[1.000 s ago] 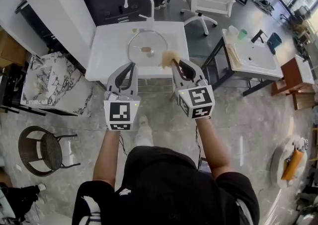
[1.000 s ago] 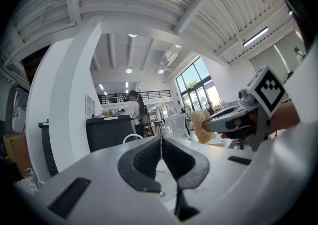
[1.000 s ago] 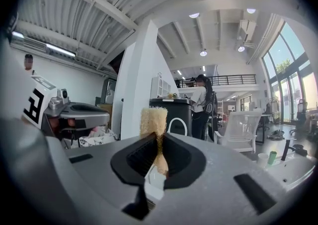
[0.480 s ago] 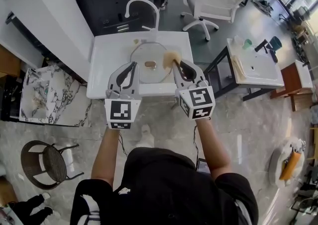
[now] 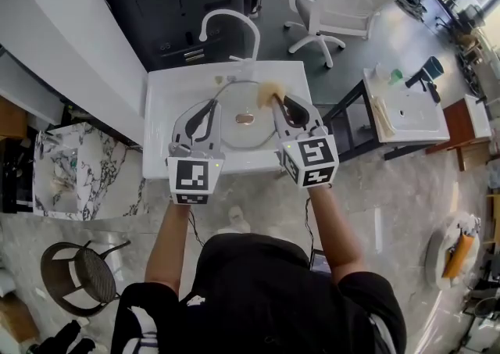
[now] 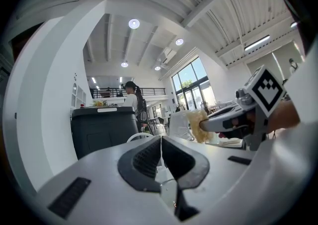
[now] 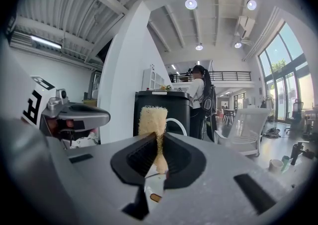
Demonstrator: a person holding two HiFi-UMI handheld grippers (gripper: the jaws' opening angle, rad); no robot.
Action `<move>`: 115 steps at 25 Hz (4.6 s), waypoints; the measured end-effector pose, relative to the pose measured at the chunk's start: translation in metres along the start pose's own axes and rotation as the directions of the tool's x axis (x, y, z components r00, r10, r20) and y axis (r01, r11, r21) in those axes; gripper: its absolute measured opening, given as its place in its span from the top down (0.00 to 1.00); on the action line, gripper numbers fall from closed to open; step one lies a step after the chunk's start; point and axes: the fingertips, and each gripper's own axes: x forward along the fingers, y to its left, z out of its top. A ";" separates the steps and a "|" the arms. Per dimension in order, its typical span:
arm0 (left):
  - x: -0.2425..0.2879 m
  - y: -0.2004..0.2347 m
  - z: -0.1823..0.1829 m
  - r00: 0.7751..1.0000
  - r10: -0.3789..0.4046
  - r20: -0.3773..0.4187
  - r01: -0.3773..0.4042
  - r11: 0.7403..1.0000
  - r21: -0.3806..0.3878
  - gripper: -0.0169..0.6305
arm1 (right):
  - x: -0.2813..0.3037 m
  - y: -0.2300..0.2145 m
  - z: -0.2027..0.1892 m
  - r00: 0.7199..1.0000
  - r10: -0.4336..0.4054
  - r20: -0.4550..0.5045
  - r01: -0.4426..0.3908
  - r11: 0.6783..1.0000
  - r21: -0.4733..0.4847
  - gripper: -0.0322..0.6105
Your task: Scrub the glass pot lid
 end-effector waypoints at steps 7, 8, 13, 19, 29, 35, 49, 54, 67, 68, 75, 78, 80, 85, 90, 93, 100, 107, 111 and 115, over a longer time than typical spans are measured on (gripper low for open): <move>0.021 0.026 -0.015 1.000 -0.022 -0.011 0.022 1.000 -0.006 0.96 | 0.033 0.000 -0.004 1.000 -0.019 -0.016 0.019 1.000 0.004 0.92; 0.023 0.028 -0.018 1.000 -0.023 -0.015 0.023 1.000 -0.008 0.96 | 0.036 0.000 -0.006 1.000 -0.020 -0.021 0.020 1.000 0.005 0.92; 0.031 0.033 -0.037 0.999 -0.029 -0.045 0.027 0.999 -0.027 0.96 | 0.048 -0.002 -0.018 0.999 -0.016 -0.051 0.016 1.000 0.006 0.92; 0.047 0.022 -0.061 0.995 -0.051 -0.091 0.048 0.998 -0.034 0.96 | 0.058 -0.015 -0.039 0.996 -0.013 -0.084 0.015 1.000 0.025 0.92; 0.091 0.014 -0.095 0.987 -0.049 -0.154 0.040 0.997 -0.062 0.96 | 0.094 -0.046 -0.073 0.988 0.038 -0.149 -0.032 0.999 0.038 0.92; 0.123 0.008 -0.122 0.981 -0.057 -0.186 0.039 0.994 -0.100 0.96 | 0.127 -0.061 -0.096 0.977 0.091 -0.195 -0.088 0.996 0.027 0.92; 0.173 -0.009 -0.208 0.939 -0.055 -0.338 -0.019 0.977 -0.214 0.96 | 0.179 -0.074 -0.177 0.883 0.243 -0.401 -0.264 0.965 0.003 0.92; 0.171 -0.016 -0.249 0.910 -0.048 -0.412 -0.058 0.969 -0.240 0.96 | 0.188 -0.073 -0.203 0.849 0.279 -0.449 -0.314 0.950 -0.002 0.92; 0.159 -0.057 -0.344 0.813 -0.150 -0.563 -0.071 0.934 -0.351 0.96 | 0.201 -0.066 -0.262 0.766 0.334 -0.549 -0.405 0.914 -0.010 0.92; 0.159 -0.059 -0.350 0.804 -0.156 -0.573 -0.068 0.934 -0.350 0.96 | 0.202 -0.065 -0.266 0.763 0.335 -0.553 -0.407 0.913 -0.008 0.92; 0.159 -0.078 -0.381 0.748 -0.224 -0.625 -0.005 0.939 -0.343 0.87 | 0.205 -0.065 -0.282 0.746 0.343 -0.571 -0.416 0.910 0.003 0.92; 0.162 -0.081 -0.386 0.739 -0.242 -0.629 0.014 0.939 -0.345 0.78 | 0.205 -0.064 -0.287 0.740 0.345 -0.578 -0.418 0.908 0.007 0.92; 0.164 -0.083 -0.390 0.726 -0.253 -0.639 0.038 0.943 -0.330 0.73 | 0.205 -0.063 -0.291 0.736 0.345 -0.582 -0.418 0.908 0.009 0.92; 0.170 -0.089 -0.399 0.712 -0.268 -0.649 0.066 0.946 -0.318 0.70 | 0.202 -0.063 -0.299 0.731 0.339 -0.592 -0.415 0.910 0.008 0.92; 0.171 -0.094 -0.408 0.691 -0.255 -0.677 0.095 0.960 -0.265 0.70 | 0.198 -0.065 -0.304 0.726 0.338 -0.599 -0.410 0.912 0.017 0.92; 0.171 -0.095 -0.409 0.693 -0.261 -0.672 0.100 0.958 -0.269 0.69 | 0.199 -0.067 -0.307 0.727 0.336 -0.599 -0.404 0.915 0.023 0.92; 0.172 -0.095 -0.410 0.691 -0.281 -0.666 0.117 0.953 -0.280 0.69 | 0.200 -0.066 -0.315 0.717 0.339 -0.609 -0.404 0.914 0.034 0.92; 0.173 -0.096 -0.411 0.680 -0.309 -0.665 0.109 0.939 -0.325 0.69 | 0.207 -0.069 -0.322 0.702 0.310 -0.641 -0.429 0.903 -0.034 0.92; 0.175 -0.098 -0.412 0.675 -0.319 -0.665 0.113 0.936 -0.333 0.69 | 0.218 -0.070 -0.327 0.689 0.285 -0.666 -0.455 0.886 -0.092 0.92; 0.174 -0.097 -0.412 0.680 -0.324 -0.658 0.119 0.934 -0.337 0.69 | 0.234 -0.067 -0.331 0.684 0.261 -0.681 -0.492 0.854 -0.167 0.92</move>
